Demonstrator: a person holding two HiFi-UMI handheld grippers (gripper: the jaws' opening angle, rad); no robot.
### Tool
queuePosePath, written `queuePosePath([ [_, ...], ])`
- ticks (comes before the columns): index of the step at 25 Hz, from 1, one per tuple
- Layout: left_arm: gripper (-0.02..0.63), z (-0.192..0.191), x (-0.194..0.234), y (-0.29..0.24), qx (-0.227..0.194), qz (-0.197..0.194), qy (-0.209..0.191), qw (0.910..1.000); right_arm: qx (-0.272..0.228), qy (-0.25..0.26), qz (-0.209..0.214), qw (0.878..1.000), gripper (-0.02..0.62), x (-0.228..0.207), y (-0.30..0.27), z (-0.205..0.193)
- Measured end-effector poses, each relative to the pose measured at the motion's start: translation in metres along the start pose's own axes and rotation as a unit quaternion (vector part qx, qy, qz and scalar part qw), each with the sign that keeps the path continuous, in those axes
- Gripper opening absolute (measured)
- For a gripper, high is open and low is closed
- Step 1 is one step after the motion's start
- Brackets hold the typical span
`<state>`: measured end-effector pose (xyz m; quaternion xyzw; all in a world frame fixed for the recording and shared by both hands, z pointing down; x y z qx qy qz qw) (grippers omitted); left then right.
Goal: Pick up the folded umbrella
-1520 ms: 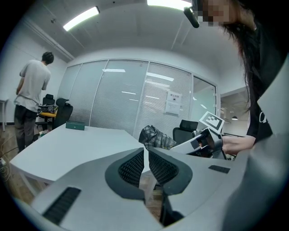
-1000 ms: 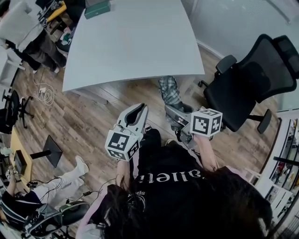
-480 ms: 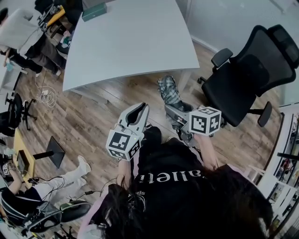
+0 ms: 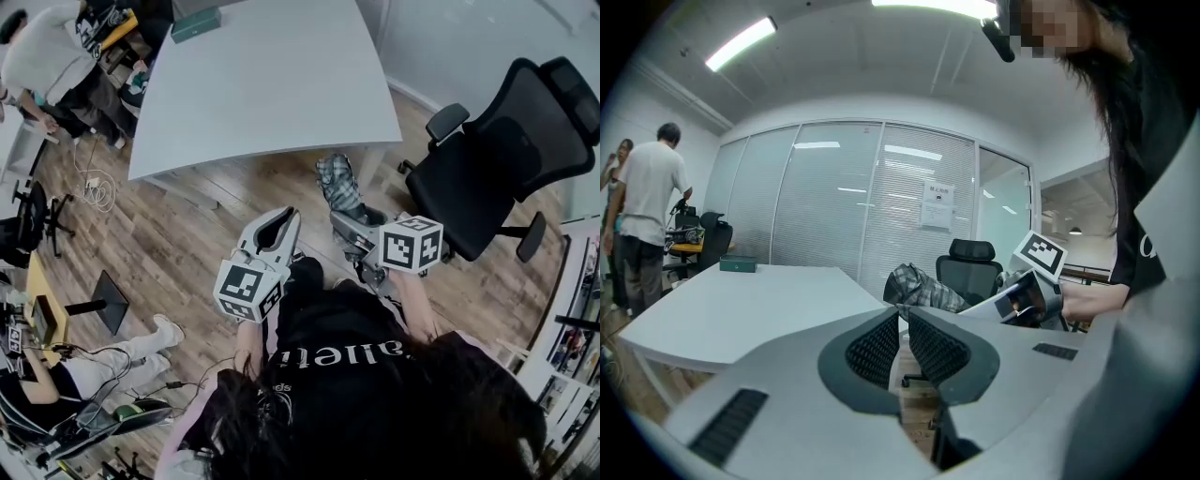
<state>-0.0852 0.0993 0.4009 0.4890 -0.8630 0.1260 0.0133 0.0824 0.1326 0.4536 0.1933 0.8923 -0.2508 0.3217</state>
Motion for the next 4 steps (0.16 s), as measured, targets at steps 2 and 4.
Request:
queuePosePath([
  [2, 0.049, -0.0005, -0.0002, -0.002, 0.0, 0.002, 0.001, 1.0, 0.001, -0.001, 0.001, 1.0, 0.224, -0.0022, -0.0002, 0.0005],
  [4, 0.049, -0.0013, 0.0, -0.0037, -0.001, 0.003, 0.001, 1.0, 0.002, -0.002, 0.003, 1.0, 0.224, -0.0043, -0.0008, 0.0007],
])
Point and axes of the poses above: the fingertips, and each gripper's own axes: y backward along the fingers, x to its left, z out of its top, the point moved 6 cm from there along y, backward along the fingers, and after that the axes turned 5 degrees about -x, right-handed, at the moved point
